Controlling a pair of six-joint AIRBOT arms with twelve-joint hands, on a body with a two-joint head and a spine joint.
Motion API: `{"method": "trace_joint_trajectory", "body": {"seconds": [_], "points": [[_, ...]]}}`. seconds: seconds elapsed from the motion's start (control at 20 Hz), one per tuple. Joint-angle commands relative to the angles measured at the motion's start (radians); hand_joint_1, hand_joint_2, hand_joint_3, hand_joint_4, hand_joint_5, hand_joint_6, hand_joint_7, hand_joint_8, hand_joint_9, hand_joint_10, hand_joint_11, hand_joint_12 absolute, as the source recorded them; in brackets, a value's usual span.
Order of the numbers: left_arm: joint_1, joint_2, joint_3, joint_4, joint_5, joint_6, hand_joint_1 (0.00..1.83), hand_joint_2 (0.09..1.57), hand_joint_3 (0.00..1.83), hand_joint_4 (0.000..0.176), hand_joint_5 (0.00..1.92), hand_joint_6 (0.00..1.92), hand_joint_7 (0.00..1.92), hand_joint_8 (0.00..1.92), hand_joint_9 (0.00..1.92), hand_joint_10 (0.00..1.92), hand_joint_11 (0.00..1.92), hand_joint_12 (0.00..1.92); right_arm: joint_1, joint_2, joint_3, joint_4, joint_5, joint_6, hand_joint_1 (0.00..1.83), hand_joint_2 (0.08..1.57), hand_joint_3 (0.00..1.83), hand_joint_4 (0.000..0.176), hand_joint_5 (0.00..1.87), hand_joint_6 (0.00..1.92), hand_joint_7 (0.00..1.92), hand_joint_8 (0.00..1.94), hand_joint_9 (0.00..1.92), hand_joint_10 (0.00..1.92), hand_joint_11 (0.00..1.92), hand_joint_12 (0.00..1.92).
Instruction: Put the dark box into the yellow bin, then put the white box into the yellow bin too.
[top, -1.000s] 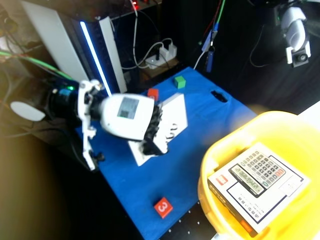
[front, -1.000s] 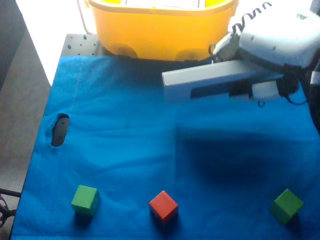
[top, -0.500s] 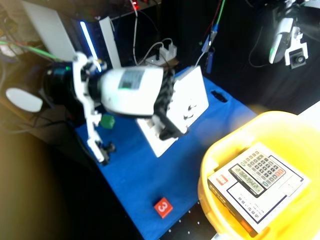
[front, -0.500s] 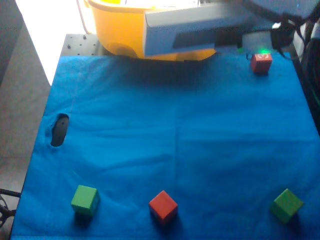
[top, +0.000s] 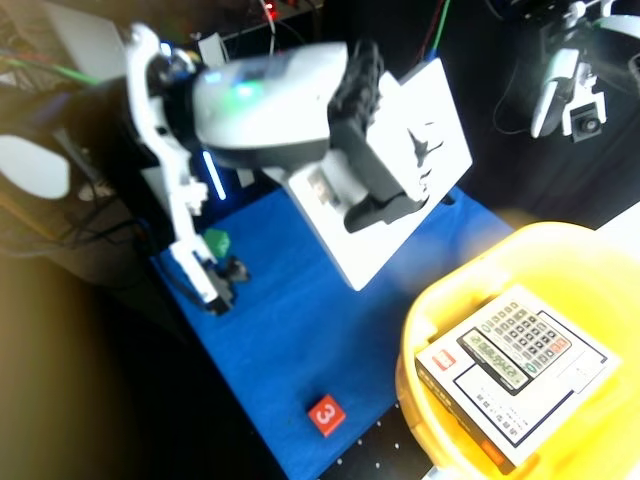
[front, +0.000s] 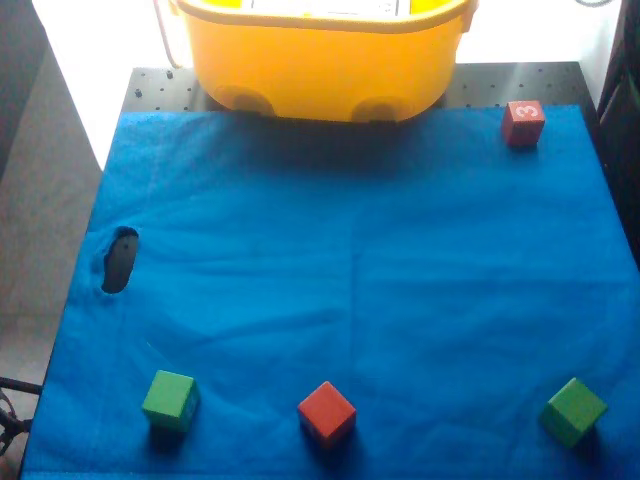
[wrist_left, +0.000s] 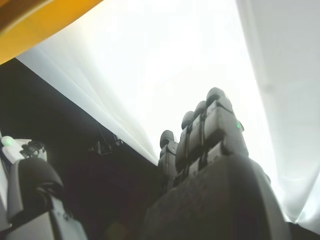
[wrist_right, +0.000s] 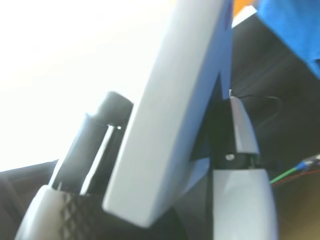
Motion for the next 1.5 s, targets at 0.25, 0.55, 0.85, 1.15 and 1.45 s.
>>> {"method": "trace_joint_trajectory", "body": {"seconds": [0.25,0.55,0.85,1.15,1.45], "points": [[0.002,-0.002,-0.025,-0.036,-0.166,-0.005,0.87,0.78,0.01,0.134,0.08,0.0,0.08,0.01,0.01,0.0,0.03,0.01,0.036,-0.058,0.094,0.004,0.119,-0.029,1.19,1.1,0.0,0.0,0.98,0.93,1.28,0.44,1.34,0.58,1.09,1.3],[0.009,-0.033,-0.046,-0.032,-0.233,-0.005,0.83,0.74,0.0,0.14,0.11,0.0,0.05,0.0,0.01,0.0,0.02,0.0,0.038,-0.123,0.205,0.098,0.101,-0.144,1.25,1.09,0.0,0.0,0.97,0.88,1.23,0.66,1.24,0.5,0.97,1.17],[0.024,-0.047,-0.049,-0.019,-0.243,-0.017,0.92,0.75,0.0,0.163,0.11,0.0,0.01,0.0,0.0,0.0,0.0,0.0,0.037,-0.152,0.274,0.171,0.065,-0.144,0.75,0.9,0.0,0.176,0.0,0.0,0.0,0.0,0.0,0.0,0.0,0.09],[0.035,-0.046,-0.05,-0.023,-0.244,-0.023,0.9,0.73,0.0,0.154,0.07,0.0,0.02,0.0,0.01,0.0,0.03,0.01,0.037,-0.138,0.258,0.171,0.064,-0.144,0.75,0.88,0.0,0.176,0.0,0.0,0.0,0.0,0.0,0.0,0.0,0.0],[0.043,-0.028,-0.059,-0.032,-0.24,-0.029,0.9,0.73,0.0,0.149,0.07,0.0,0.0,0.0,0.01,0.0,0.05,0.02,0.037,-0.097,0.227,0.175,0.062,-0.144,0.83,0.79,0.0,0.176,0.0,0.0,0.0,0.0,0.0,0.0,0.0,0.0]]}}
